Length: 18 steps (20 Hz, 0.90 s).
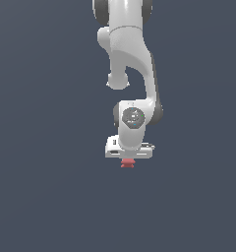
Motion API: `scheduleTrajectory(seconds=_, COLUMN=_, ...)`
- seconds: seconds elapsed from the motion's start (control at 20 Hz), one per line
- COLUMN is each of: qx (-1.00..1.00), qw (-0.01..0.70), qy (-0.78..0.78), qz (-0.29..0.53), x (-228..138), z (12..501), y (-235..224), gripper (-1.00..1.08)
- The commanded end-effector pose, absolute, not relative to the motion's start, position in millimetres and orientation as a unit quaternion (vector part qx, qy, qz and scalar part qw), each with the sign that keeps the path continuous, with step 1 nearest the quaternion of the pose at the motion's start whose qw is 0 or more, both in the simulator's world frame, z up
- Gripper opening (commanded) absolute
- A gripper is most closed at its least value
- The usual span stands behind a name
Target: Pick up the object and move it to a goal position.
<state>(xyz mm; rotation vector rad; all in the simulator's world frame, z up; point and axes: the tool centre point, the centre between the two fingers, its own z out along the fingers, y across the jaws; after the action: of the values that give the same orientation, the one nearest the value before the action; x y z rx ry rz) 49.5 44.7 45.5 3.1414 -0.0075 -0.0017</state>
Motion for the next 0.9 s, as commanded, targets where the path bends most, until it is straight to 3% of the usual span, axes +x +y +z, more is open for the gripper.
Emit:
scheduleTrajectory(seconds=0.0, qx=1.0, qw=0.0, qy=-0.002, qz=0.0, x=47, z=52, y=48, gripper=-1.0)
scheduleTrajectory(seconds=0.4, qx=1.0, qw=0.0, qy=-0.002, qz=0.0, x=30, z=90, y=66, gripper=-1.0)
scheduleTrajectory(seconds=0.85, qx=1.0, qw=0.001, qy=-0.002, qz=0.0, x=-5, z=170, y=105, gripper=-1.0)
